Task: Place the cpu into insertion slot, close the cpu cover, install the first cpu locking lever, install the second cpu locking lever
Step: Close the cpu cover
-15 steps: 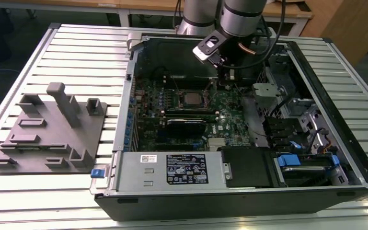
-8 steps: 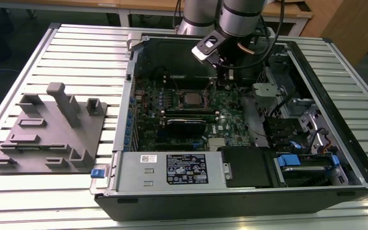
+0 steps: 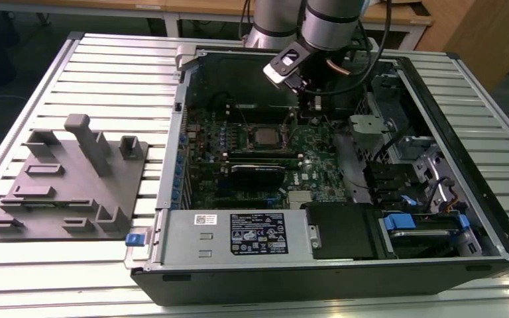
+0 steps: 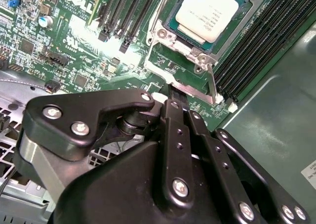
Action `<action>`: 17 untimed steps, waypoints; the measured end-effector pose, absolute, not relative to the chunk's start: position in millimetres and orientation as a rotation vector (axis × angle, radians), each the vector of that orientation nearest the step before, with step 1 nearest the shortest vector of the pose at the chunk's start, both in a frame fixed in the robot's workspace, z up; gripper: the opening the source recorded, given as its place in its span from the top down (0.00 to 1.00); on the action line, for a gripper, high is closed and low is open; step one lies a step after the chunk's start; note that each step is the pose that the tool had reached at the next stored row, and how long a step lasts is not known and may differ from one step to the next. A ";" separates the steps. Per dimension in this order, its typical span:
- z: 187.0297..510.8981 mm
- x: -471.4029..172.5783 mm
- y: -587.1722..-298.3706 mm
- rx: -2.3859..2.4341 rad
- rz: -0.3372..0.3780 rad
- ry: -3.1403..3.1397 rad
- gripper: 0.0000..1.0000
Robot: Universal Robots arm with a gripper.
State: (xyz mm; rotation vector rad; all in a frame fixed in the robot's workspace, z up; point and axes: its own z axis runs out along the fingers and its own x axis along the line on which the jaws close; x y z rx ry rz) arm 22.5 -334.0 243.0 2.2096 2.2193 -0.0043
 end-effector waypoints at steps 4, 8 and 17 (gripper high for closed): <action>243.0 21.2 -334.0 2.210 -0.004 2.219 0.90; 243.0 20.8 -334.0 2.210 -0.004 2.219 0.90; 242.9 16.8 -334.0 2.210 -0.004 2.219 0.90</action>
